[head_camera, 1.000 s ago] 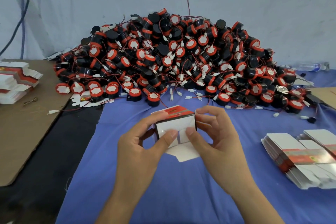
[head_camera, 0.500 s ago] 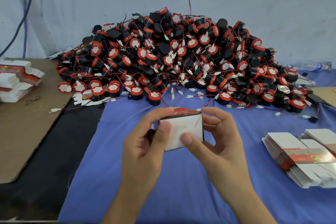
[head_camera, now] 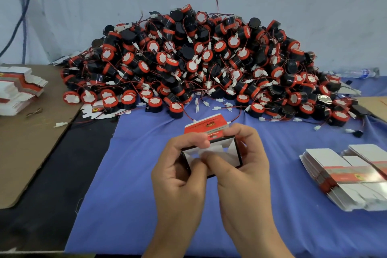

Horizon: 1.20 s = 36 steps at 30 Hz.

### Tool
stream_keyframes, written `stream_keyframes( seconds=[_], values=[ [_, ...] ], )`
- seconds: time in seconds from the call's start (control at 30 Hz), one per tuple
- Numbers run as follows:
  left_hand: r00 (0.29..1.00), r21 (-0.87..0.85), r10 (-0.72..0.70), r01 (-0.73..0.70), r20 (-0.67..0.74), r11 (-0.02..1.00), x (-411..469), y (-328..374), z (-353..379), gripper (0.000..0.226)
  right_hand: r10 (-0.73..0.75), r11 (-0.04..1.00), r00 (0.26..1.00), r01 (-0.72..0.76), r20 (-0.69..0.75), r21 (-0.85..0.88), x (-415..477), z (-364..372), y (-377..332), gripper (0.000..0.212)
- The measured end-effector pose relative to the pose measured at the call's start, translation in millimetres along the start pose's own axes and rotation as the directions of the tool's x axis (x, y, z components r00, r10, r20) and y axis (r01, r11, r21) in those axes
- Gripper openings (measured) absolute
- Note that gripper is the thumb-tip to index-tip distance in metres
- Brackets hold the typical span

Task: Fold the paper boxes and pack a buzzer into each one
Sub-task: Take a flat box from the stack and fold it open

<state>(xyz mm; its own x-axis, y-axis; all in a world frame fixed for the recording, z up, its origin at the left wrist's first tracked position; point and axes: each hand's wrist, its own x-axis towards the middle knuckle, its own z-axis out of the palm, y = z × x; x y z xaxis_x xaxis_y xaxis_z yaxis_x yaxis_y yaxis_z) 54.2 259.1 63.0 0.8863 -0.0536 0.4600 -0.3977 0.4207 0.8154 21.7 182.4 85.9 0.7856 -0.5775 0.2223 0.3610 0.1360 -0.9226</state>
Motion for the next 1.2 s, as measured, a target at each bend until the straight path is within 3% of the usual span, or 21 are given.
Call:
stream_keyframes(
  seconds=[0.33, 0.53, 0.63, 0.73, 0.8, 0.97, 1.07, 1.13, 1.2],
  values=[
    [1.000, 0.025, 0.007, -0.006, -0.018, 1.000, -0.4, 3.4, 2.4, 0.055, 0.038, 0.994, 0.997, -0.032, -0.061, 0.108, -0.9, 5.4, 1.9, 0.057],
    [1.000, 0.046, 0.024, -0.023, -0.020, 0.999, -5.3, 1.3, 3.5, 0.054, 0.164, 0.965, 0.979, -0.135, -0.118, 0.225, -0.2, 5.0, 4.6, 0.064],
    [0.998, 0.026, -0.008, 0.010, -0.062, 1.000, -4.7, -0.3, 2.2, 0.047, 0.280, 0.940, 0.946, -0.237, -0.163, 0.245, -0.7, 1.2, 7.1, 0.077],
    [0.990, -0.077, -0.107, 0.101, -0.087, 0.992, -1.0, -4.4, -2.0, 0.042, 0.376, 0.878, 0.925, -0.339, -0.048, 0.339, -2.2, -6.5, 7.4, 0.086],
    [0.986, -0.151, -0.166, 0.161, -0.022, 0.975, 1.1, -5.7, -4.7, 0.040, 0.353, 0.866, 0.934, -0.349, 0.056, 0.359, -4.9, -8.9, 7.3, 0.086],
    [0.946, -0.055, -0.264, 0.279, 0.190, 0.959, 3.4, -8.5, -19.6, 0.053, 0.154, 0.971, 0.985, -0.165, 0.076, 0.173, -5.3, -14.8, 9.2, 0.094],
    [0.892, 0.050, -0.314, 0.315, 0.326, 0.948, 8.5, -6.2, -31.6, 0.062, 0.015, 0.996, 0.989, -0.001, 0.149, -0.092, -5.5, -22.8, 12.7, 0.101],
    [0.858, 0.192, -0.365, 0.314, 0.361, 0.930, 11.9, -4.3, -33.5, 0.071, -0.099, 0.916, 0.959, 0.192, 0.265, -0.353, -4.6, -29.7, 15.1, 0.106],
    [0.871, 0.328, -0.377, 0.273, 0.315, 0.904, 14.6, -5.3, -33.7, 0.072, -0.123, 0.764, 0.916, 0.332, 0.381, -0.553, -1.8, -34.6, 17.1, 0.112]
  ],
)
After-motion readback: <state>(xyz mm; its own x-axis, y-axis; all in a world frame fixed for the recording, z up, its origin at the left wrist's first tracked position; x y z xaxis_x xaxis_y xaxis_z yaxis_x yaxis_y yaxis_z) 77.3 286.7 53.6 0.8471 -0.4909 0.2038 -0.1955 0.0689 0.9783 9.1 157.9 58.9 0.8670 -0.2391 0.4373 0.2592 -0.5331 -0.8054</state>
